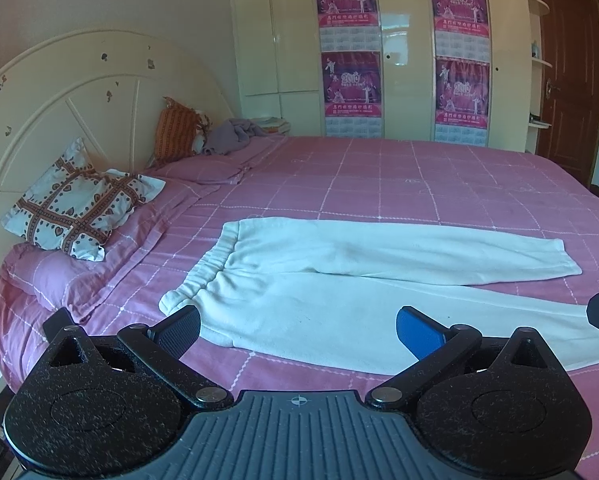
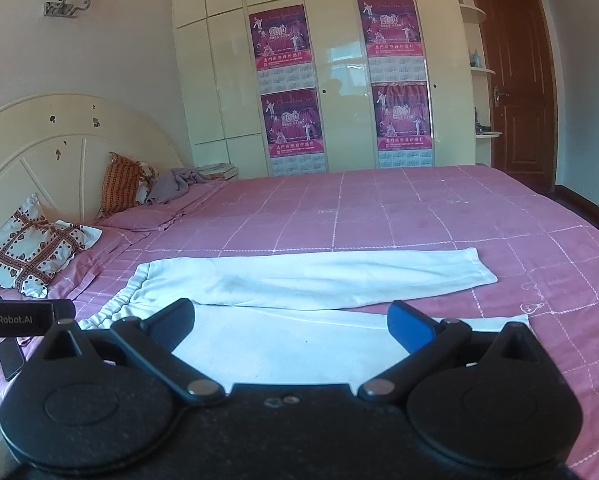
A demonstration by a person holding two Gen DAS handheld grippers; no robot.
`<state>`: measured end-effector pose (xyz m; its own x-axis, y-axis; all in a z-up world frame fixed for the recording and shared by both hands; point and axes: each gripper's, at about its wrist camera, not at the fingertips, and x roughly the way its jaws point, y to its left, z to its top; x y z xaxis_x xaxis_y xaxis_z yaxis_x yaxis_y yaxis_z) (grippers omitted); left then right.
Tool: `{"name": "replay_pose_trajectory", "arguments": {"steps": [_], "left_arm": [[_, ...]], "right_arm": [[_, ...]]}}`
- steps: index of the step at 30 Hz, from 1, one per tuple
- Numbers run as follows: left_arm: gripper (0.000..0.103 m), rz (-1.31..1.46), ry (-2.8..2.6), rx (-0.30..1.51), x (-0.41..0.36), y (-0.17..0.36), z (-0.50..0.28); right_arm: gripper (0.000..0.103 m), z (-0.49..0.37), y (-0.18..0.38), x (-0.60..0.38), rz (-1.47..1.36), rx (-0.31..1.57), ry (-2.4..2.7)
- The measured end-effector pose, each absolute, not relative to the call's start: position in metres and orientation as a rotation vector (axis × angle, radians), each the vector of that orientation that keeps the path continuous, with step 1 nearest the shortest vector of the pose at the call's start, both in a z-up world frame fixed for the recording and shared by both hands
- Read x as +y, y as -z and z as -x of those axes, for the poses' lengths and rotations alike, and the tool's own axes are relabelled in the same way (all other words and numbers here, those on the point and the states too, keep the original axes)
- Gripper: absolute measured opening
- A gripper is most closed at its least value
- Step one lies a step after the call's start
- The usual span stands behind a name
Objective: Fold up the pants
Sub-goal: 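Move both grippers open toward the waistband of the white sweatpants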
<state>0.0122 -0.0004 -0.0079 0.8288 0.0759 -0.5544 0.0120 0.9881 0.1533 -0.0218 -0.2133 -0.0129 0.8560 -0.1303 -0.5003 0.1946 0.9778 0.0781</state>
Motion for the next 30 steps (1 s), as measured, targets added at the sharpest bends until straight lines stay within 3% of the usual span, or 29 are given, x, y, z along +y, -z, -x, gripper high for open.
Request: {"name": "replay_pose_trajectory", "arguments": {"steps": [30], "left_arm": [[0.103, -0.120, -0.039, 0.635, 0.023, 0.030, -0.099]], "right_arm": [[0.103, -0.023, 0.017, -0.187, -0.065, 0.452, 0.126]]}}
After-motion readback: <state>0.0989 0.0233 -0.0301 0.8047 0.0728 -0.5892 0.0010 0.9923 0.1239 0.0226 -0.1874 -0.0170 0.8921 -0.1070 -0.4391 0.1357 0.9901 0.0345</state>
